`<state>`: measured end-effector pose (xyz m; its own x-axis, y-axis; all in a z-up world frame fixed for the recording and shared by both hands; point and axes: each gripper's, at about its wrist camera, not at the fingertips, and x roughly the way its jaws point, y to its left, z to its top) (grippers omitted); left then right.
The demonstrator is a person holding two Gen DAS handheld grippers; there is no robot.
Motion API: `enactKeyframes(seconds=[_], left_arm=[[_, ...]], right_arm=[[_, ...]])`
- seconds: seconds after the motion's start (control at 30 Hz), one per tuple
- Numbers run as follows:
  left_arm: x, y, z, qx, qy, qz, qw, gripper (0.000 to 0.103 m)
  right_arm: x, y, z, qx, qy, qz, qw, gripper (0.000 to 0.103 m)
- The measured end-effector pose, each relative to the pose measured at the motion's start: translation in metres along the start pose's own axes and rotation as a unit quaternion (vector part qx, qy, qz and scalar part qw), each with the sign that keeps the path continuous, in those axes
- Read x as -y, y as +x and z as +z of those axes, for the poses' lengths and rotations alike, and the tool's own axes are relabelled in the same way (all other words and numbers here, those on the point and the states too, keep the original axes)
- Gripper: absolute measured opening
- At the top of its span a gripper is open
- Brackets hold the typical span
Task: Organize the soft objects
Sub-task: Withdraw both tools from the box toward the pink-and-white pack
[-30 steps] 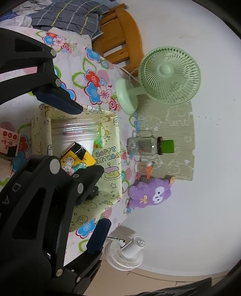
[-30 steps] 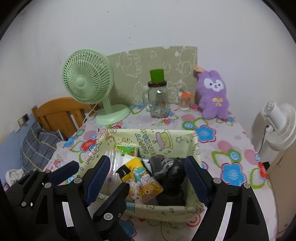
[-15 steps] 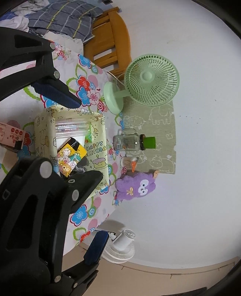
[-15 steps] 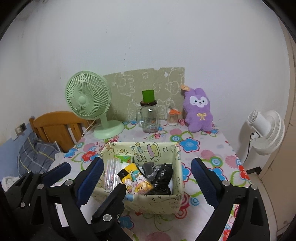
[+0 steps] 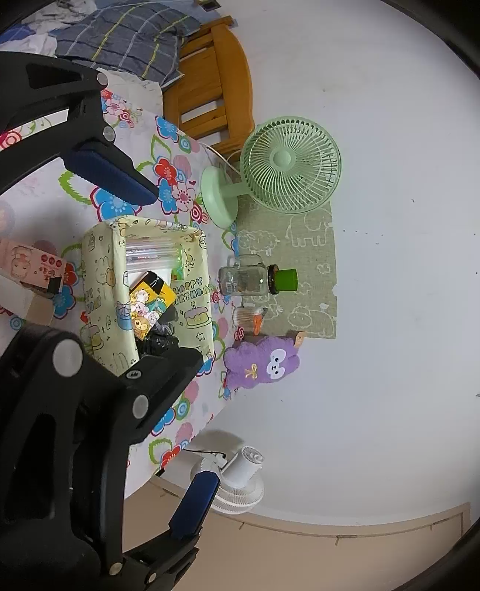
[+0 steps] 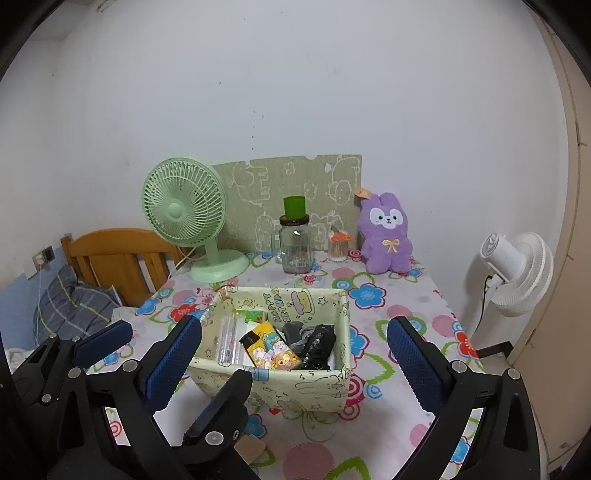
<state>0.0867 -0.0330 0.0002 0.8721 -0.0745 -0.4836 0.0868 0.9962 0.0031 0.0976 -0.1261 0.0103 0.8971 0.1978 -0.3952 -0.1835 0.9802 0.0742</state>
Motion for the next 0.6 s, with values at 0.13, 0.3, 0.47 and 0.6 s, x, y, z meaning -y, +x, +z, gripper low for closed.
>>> enactKeyframes(seconds=[0.13, 0.3, 0.47, 0.6], left_arm=[[0.000, -0.008, -0.005, 0.005, -0.003, -0.006, 1.0000, 0.103], [-0.001, -0.018, -0.010, 0.012, -0.003, -0.012, 0.9999, 0.103], [0.001, -0.023, -0.016, 0.017, 0.005, -0.014, 0.9997, 0.103], [0.002, -0.023, -0.021, 0.015, 0.008, -0.012, 0.9998, 0.103]], right_arm=[[-0.002, -0.010, -0.002, 0.005, -0.004, -0.003, 1.000, 0.102], [-0.004, -0.023, -0.007, 0.019, -0.004, -0.016, 1.000, 0.102], [-0.004, -0.029, -0.013, 0.016, -0.001, -0.020, 1.000, 0.102], [-0.005, -0.032, -0.020, 0.009, 0.002, -0.024, 1.000, 0.102]])
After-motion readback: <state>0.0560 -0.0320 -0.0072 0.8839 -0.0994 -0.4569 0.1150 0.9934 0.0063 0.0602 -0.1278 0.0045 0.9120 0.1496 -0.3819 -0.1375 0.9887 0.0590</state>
